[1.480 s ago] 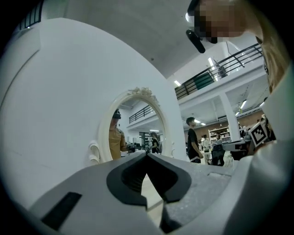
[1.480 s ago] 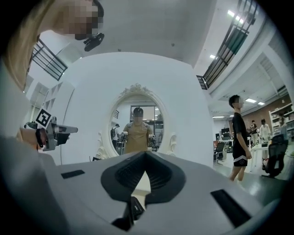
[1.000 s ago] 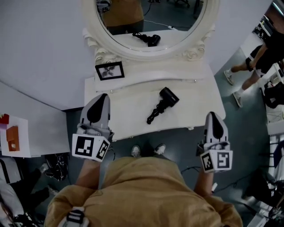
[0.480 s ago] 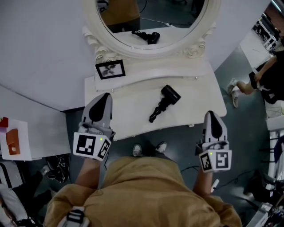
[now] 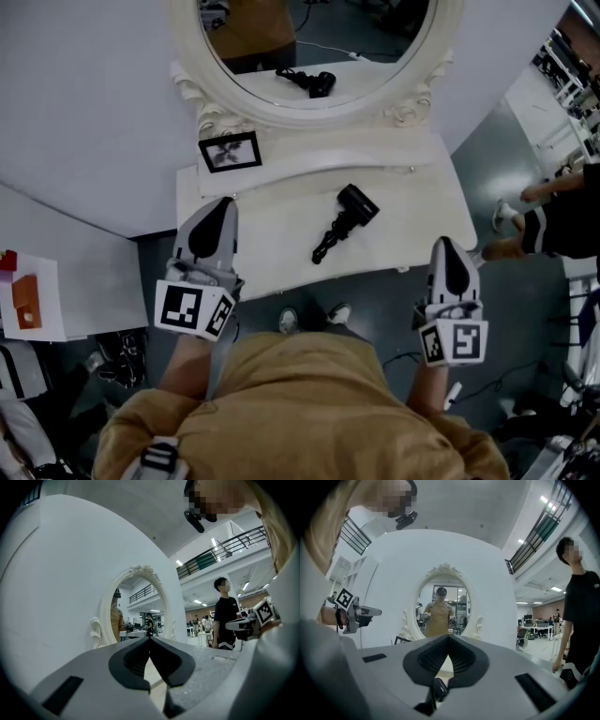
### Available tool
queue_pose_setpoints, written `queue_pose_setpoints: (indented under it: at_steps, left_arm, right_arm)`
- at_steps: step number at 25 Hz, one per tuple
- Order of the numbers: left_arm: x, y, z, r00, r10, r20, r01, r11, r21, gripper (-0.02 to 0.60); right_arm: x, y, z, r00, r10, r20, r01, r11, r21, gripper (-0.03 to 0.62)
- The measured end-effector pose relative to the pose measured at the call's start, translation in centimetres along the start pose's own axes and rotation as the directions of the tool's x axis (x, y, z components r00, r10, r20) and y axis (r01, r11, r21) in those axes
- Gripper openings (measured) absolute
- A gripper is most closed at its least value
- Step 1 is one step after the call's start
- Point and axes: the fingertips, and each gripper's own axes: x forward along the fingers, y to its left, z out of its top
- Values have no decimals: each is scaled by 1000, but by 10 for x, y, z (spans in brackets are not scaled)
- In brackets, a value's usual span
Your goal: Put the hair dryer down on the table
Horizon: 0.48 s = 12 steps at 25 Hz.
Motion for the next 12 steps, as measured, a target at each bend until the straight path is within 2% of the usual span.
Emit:
queue_pose_setpoints:
  at_steps: [12]
  left_arm:
    - [19,-8,-2,1000,25,4,-25,999,-29,4]
  right_arm:
    - [10,-24,-7,1000,11,1,-11,1000,10,2]
